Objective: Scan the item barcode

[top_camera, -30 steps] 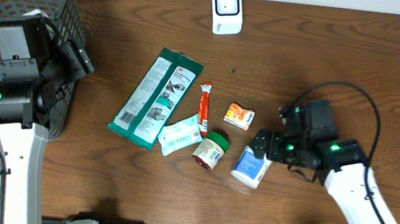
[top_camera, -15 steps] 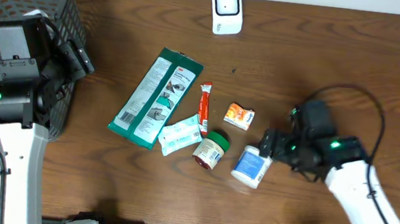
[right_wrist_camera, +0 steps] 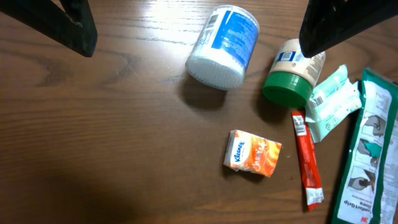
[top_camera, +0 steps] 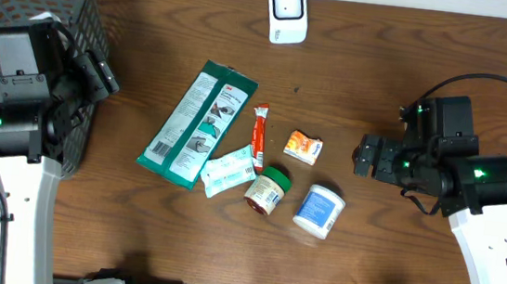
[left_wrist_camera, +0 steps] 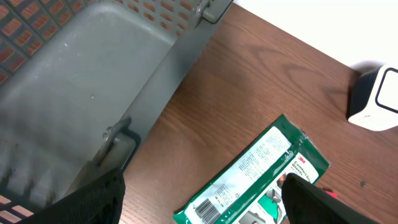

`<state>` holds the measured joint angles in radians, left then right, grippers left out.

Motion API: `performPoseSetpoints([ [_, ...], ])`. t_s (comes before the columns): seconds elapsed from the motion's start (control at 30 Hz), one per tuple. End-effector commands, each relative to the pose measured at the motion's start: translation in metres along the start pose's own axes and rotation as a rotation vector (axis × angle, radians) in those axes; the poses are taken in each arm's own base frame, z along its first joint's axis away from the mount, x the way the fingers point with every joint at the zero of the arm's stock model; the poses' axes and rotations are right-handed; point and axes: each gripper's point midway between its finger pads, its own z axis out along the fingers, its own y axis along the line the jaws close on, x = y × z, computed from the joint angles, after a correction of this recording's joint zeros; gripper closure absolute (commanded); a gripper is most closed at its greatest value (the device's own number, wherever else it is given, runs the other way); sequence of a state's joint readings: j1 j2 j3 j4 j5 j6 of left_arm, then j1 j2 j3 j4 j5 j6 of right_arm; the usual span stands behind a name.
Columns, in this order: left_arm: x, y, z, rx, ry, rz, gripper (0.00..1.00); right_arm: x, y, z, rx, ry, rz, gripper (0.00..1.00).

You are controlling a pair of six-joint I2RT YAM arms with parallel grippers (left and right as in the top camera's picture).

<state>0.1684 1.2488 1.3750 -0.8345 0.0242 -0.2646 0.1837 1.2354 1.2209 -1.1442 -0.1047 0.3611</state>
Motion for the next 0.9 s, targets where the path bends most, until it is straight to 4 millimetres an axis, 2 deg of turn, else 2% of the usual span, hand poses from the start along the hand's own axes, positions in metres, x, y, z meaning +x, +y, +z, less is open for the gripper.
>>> performPoseSetpoints([
  [0.0,-0.005,0.004,-0.004,-0.014,-0.017,0.003,0.17,0.011,0.007,0.007,-0.034,0.042,-0.027,0.01],
  [0.07,-0.005,0.004,-0.004,-0.014,-0.017,0.003,0.17,0.021,0.008,0.015,-0.034,0.076,-0.011,0.01],
  [0.27,-0.005,0.004,-0.004,-0.014,-0.017,0.003,0.17,0.060,-0.002,0.060,-0.013,0.170,0.022,0.01],
  [0.47,-0.005,0.004,-0.004,-0.014,-0.017,0.003,0.17,0.084,-0.012,0.088,-0.007,0.207,0.041,0.01],
  [0.67,-0.005,0.004,-0.004,-0.014,-0.017,0.003,0.17,0.093,-0.013,0.098,-0.029,0.221,0.044,0.01],
  [0.87,-0.005,0.004,-0.004,-0.014,-0.017,0.003,0.17,0.091,-0.008,0.095,-0.056,0.222,-0.016,0.01],
])
